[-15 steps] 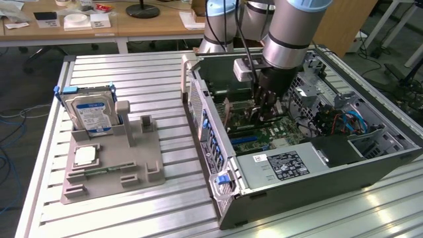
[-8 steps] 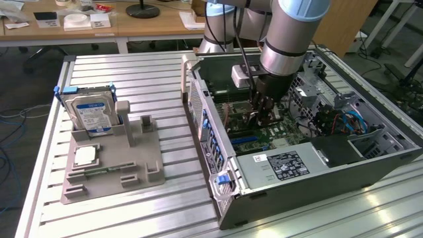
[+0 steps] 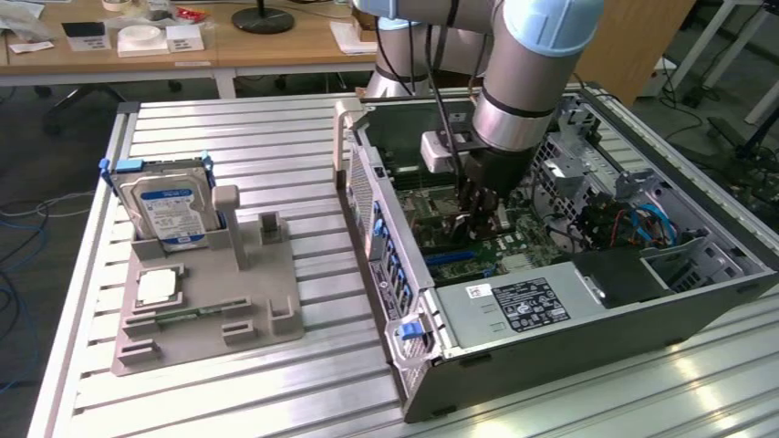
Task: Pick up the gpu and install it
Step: 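Insert the gpu into the slot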
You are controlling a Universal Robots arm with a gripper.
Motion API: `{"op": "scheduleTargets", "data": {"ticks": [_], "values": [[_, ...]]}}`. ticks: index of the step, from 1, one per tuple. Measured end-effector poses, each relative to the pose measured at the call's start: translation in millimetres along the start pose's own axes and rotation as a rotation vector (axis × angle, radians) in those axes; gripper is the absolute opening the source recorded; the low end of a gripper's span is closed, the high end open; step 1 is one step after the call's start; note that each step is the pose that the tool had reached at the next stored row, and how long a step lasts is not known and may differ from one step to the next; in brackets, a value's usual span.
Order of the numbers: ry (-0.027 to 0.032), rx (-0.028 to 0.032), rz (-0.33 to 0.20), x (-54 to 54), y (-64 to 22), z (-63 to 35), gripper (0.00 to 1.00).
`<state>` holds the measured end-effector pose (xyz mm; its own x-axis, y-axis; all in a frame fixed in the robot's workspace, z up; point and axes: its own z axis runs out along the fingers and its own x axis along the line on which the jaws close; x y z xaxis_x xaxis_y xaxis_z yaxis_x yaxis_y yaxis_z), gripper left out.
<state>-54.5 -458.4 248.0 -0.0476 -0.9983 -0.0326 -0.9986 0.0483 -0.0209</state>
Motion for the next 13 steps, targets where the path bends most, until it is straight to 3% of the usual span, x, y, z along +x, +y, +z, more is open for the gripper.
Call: {"op": "scheduleTargets", "data": {"ticks": [11,13], "values": [[-0.0005,-0.0006,0.0,2.8,3.3,5.8,0.28],[-0.0003,-0.0049,0.0,2.8,3.2,6.1,0.28]]}}
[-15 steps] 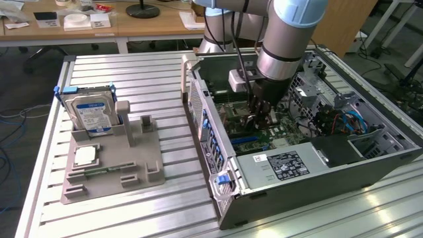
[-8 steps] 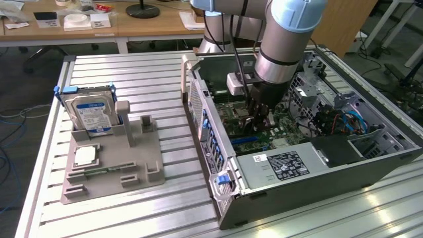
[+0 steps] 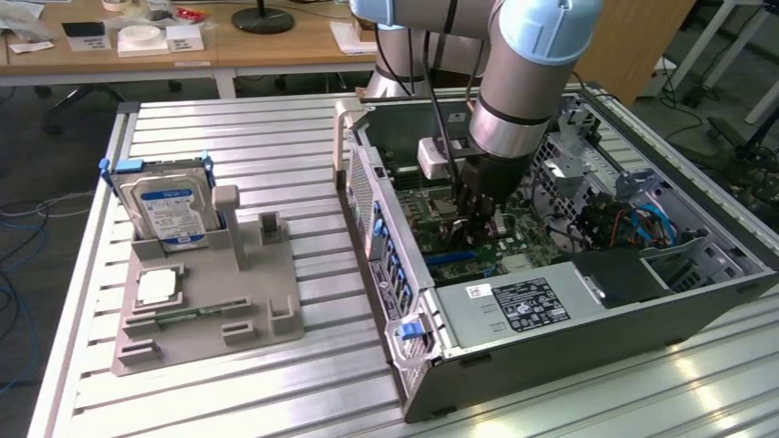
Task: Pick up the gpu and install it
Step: 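Insert the gpu into the slot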
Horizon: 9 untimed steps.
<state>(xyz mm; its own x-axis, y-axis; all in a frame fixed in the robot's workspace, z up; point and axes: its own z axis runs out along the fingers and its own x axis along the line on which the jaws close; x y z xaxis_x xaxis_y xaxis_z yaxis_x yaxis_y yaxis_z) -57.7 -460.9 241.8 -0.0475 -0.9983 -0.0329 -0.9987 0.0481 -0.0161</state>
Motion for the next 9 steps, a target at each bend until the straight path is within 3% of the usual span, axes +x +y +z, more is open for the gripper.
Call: {"op": "scheduleTargets", "data": {"ticks": [9], "values": [[0.0001,-0.0042,0.0,0.6,0.3,4.6,0.28]]}}
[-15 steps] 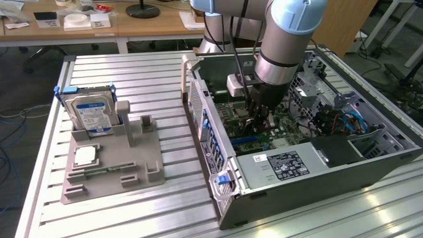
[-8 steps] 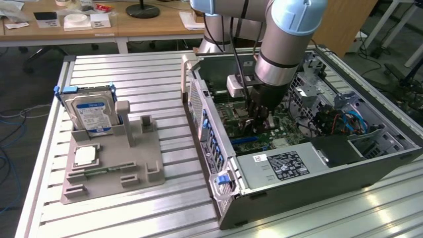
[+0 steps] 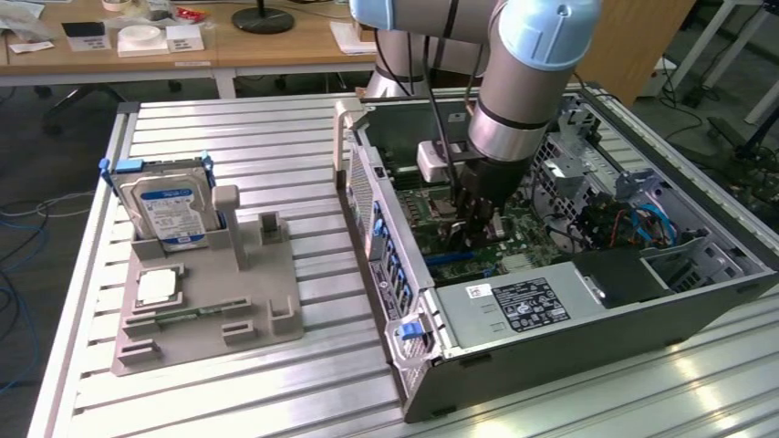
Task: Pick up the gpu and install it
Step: 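Insert the gpu into the slot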
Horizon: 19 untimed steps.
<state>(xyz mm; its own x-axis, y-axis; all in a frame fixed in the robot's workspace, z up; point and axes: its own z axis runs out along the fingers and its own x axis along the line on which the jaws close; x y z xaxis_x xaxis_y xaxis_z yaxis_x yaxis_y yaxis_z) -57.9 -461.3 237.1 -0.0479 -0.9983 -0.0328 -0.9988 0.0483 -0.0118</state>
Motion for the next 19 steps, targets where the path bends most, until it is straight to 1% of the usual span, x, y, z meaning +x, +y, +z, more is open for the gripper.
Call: {"op": "scheduleTargets", "data": {"ticks": [6,11,19], "values": [[0.0,-0.0001,0.0,0.7,1.7,4.0,0.28],[0.0002,-0.0002,0.0,1.0,6.4,5.2,0.28],[-0.0005,-0.0002,0.0,1.0,7.6,9.3,0.28]]}}
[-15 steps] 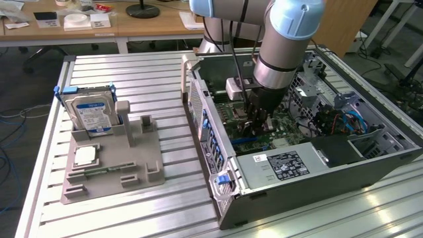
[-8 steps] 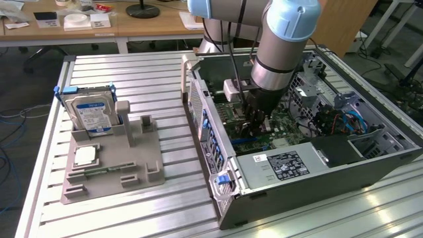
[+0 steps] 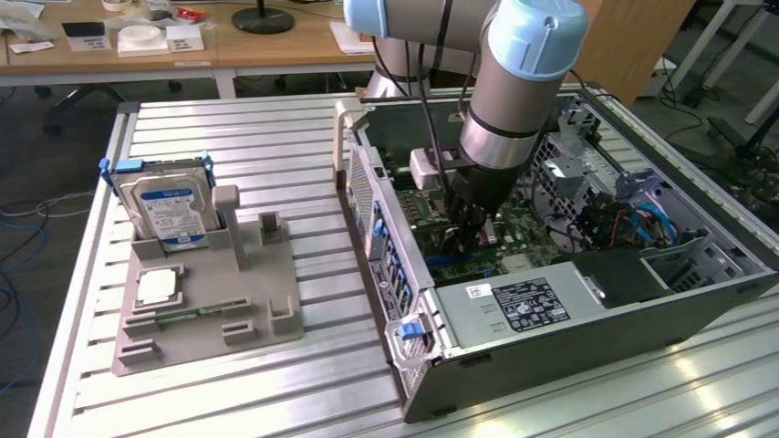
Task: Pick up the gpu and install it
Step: 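Insert the gpu into the slot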
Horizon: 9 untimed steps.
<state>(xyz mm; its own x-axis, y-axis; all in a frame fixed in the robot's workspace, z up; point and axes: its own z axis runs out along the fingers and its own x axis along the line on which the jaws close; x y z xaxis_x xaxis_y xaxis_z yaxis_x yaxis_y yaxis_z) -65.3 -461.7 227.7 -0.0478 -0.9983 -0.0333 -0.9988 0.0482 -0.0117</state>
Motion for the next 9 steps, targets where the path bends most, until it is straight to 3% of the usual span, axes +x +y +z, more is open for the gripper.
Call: {"op": "scheduleTargets", "data": {"ticks": [9], "values": [[-0.0001,-0.0021,0.0,0.3,0.1,5.6,0.28]]}}
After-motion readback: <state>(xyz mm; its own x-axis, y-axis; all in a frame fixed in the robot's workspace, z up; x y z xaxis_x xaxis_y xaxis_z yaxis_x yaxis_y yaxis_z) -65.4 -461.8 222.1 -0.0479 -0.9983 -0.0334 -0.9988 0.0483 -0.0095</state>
